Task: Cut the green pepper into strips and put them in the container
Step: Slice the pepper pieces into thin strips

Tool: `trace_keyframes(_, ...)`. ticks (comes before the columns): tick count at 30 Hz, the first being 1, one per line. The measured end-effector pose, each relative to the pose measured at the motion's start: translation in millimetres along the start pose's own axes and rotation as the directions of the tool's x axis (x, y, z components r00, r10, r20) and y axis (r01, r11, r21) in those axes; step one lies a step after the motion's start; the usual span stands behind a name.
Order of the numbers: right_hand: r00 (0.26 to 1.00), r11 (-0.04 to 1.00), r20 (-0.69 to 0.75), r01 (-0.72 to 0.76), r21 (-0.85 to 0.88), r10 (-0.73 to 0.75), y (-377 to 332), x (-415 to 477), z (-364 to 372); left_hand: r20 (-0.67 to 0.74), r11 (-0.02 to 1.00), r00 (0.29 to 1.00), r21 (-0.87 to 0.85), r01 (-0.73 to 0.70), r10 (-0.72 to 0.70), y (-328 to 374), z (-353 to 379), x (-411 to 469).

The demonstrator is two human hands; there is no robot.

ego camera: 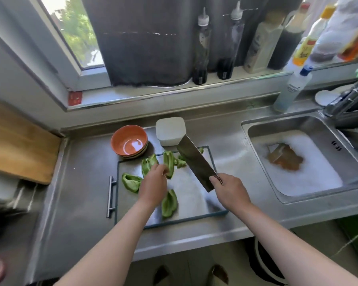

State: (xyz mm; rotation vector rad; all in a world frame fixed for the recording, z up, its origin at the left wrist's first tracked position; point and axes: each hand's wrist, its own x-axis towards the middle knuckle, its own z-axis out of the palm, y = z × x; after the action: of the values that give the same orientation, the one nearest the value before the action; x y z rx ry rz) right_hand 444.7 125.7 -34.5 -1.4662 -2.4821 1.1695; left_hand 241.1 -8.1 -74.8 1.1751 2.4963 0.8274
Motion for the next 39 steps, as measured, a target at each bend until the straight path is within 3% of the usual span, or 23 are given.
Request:
trace_keyframes(5, 0.999, 0.999, 0.036, 0.035, -0.02, -0.034, -15, -10, 20, 0.215, 0.999, 0.976, 0.01, 0.034, -0.035, -34, -10, -47)
trace_keyframes(8, 0.999, 0.999, 0.043, 0.031, 0.011, -0.031, -21, -21, 30, 0.317, 0.99, 0.947, -0.105, 0.093, -0.055, -40, -2, -63)
trace_keyframes(12, 0.999, 1.0, 0.042, 0.015, 0.027, -0.017, -24, -34, 36, 0.274, 0.964, 0.954, -0.196, 0.179, -0.121, -38, 10, -69)
trace_keyframes(16, 1.0, 0.999, 0.026, -0.005, 0.039, 0.004, -22, -44, 40, 0.269, 0.967, 0.961, -0.223, 0.125, -0.062, -34, 15, -68)
trace_keyframes(22, 0.999, 0.997, 0.008, -0.036, 0.063, 0.036, -17, -53, 42, 0.307, 0.949, 0.95, -0.273, 0.155, -0.067, -37, 13, -72)
trace_keyframes(27, 0.998, 0.994, -0.007, -0.063, 0.086, 0.064, -19, -60, 44, 0.232, 0.992, 0.973, -0.126, 0.026, 0.004, -43, -1, -66)
trace_keyframes(30, 0.998, 0.994, -0.011, -0.068, 0.091, 0.069, -19, -64, 46, 0.269, 0.996, 0.962, -0.089, -0.015, 0.038, -40, -5, -64)
trace_keyframes(35, 0.997, 0.993, -0.012, -0.079, 0.09, 0.08, -17, -71, 49, 0.343, 0.983, 0.939, -0.177, 0.045, 0.019, -36, -5, -61)
trace_keyframes(39, 0.996, 0.992, -0.015, -0.085, 0.093, 0.086, -15, -73, 50, 0.42, 0.988, 0.907, -0.151, 0.041, 0.026, -37, -3, -59)
